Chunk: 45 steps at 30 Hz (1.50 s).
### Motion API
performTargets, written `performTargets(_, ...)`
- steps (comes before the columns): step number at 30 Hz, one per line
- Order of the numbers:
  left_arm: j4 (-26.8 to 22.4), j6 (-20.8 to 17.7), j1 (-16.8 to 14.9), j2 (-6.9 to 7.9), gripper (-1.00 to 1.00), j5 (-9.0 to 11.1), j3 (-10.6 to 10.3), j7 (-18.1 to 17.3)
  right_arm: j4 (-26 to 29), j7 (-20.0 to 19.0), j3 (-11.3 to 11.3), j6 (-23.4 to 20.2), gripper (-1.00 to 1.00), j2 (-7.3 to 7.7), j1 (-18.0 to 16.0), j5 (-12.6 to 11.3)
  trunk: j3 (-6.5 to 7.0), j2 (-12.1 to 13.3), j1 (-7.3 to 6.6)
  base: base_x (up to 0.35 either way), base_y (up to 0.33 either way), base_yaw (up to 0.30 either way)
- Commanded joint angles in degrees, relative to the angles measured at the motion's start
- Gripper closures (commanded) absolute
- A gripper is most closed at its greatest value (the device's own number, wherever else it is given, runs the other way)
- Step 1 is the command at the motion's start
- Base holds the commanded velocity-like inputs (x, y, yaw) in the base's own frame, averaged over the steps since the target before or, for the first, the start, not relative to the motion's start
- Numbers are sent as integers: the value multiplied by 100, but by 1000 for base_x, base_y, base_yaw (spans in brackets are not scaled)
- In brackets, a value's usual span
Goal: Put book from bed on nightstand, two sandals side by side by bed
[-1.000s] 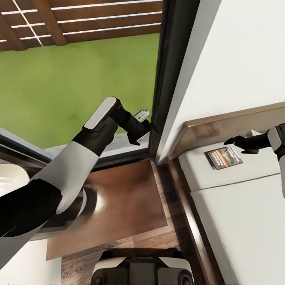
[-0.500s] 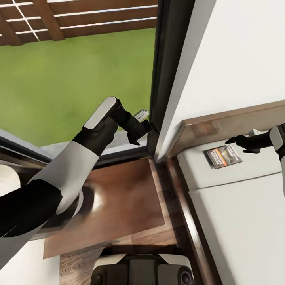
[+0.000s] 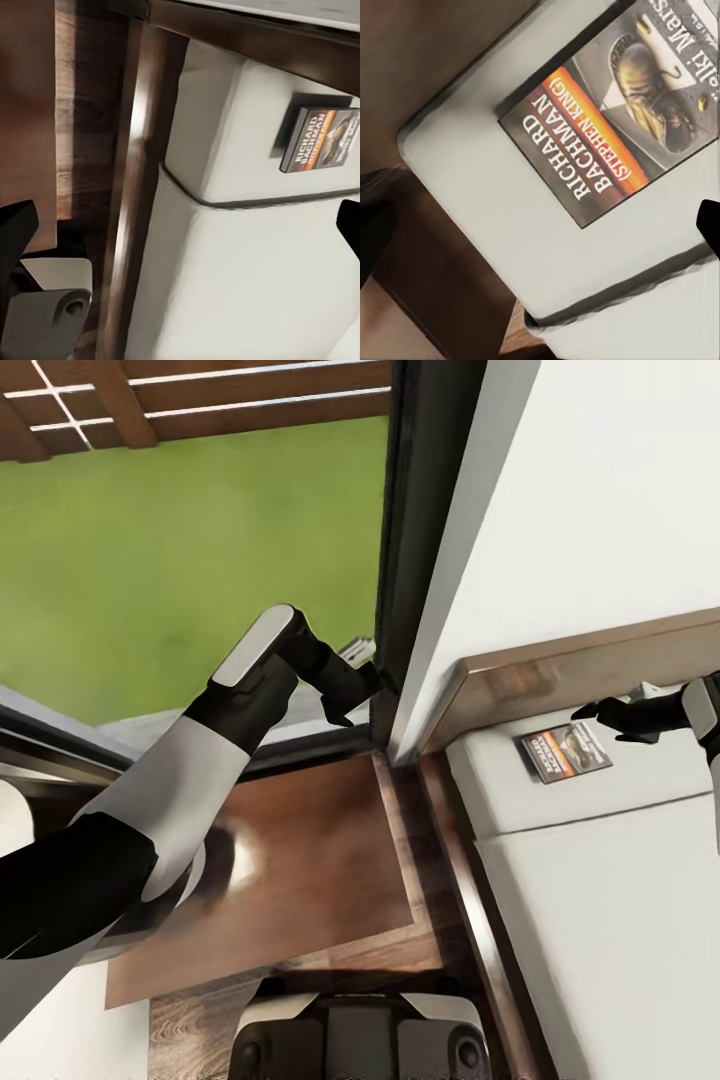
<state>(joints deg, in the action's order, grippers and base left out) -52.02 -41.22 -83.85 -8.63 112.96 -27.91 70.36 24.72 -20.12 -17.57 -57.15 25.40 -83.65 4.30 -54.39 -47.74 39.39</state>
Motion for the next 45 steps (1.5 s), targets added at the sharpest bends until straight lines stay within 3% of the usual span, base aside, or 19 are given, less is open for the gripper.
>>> performTargets(1, -1, -35, -5, 0, -100, 24, -1, 37, 4, -32, -36, -21, -100, -3, -4, 46, -14, -4, 1, 5, -10, 0)
performTargets(17, -1, -35, -101, -19, -100, 24, 4, 25, 45, -32, -36, 302, -100, 4, -43, 53, -162, -4, 1, 2, -3, 0)
performTargets(35, -6, -35, -258, -32, -100, 24, 4, 21, 620, -70, -67, 353, -100, 15, 49, -6, -264, -4, 1, 0, 0, 0)
performTargets(45, -363, -35, -278, -7, -100, 23, 9, 61, 840, -252, -79, 367, -100, 65, 195, -53, -273, -4, 1, 0, 0, 0)
